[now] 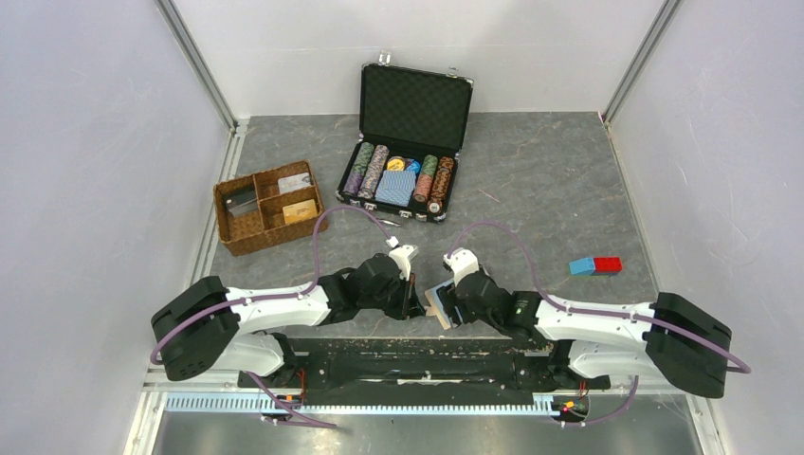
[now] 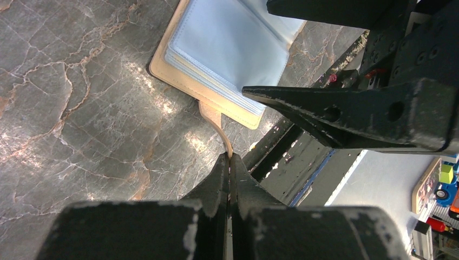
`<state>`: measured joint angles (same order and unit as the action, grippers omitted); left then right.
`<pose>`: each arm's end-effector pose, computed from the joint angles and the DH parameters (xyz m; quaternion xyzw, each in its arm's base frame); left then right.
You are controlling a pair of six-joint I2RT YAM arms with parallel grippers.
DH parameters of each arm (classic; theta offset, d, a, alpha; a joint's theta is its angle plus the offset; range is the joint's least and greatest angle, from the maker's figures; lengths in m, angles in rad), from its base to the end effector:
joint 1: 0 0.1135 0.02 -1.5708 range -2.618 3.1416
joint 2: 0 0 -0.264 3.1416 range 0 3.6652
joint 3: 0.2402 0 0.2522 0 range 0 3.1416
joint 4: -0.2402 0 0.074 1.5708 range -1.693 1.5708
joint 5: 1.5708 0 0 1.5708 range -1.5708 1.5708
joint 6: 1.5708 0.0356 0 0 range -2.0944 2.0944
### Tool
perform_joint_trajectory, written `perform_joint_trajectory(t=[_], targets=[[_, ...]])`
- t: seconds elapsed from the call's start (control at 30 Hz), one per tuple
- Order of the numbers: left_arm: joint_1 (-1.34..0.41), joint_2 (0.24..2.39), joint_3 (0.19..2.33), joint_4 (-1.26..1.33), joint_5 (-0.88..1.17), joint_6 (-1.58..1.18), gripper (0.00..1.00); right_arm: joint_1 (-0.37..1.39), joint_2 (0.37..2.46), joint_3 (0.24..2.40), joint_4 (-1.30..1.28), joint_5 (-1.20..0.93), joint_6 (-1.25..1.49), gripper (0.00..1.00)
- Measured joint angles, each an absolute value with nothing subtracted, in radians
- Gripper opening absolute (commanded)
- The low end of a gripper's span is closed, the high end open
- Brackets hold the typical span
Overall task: Take the credit cards out of the card holder
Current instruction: Open the card holder at the center of the board.
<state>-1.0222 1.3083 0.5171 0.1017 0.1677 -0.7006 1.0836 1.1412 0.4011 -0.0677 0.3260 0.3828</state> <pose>0.1256 -0.2169 0.1670 0.1796 0.8839 -0.3718 0.2194 0.1064 0.1765 0.1548 -0.2576 0.8809 0.1340 0.3738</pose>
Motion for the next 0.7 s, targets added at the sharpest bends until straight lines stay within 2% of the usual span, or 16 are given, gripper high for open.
perform_joint_trajectory(t=[0.43, 0.53, 0.7], targets=[[-1.022, 1.308, 0.516, 0.102, 0.167, -0.701, 0.02, 1.128, 1.194, 0.404, -0.039, 0.369, 0.407, 0.74], [-1.022, 1.308, 0.514, 0.104, 0.167, -0.701, 0.02, 1.134, 1.201, 0.408, -0.039, 0.382, 0.411, 0.71], [-1.022, 1.307, 0.506, 0.106, 0.167, -0.701, 0.02, 1.145, 1.217, 0.419, -0.041, 0.406, 0.421, 0.60]])
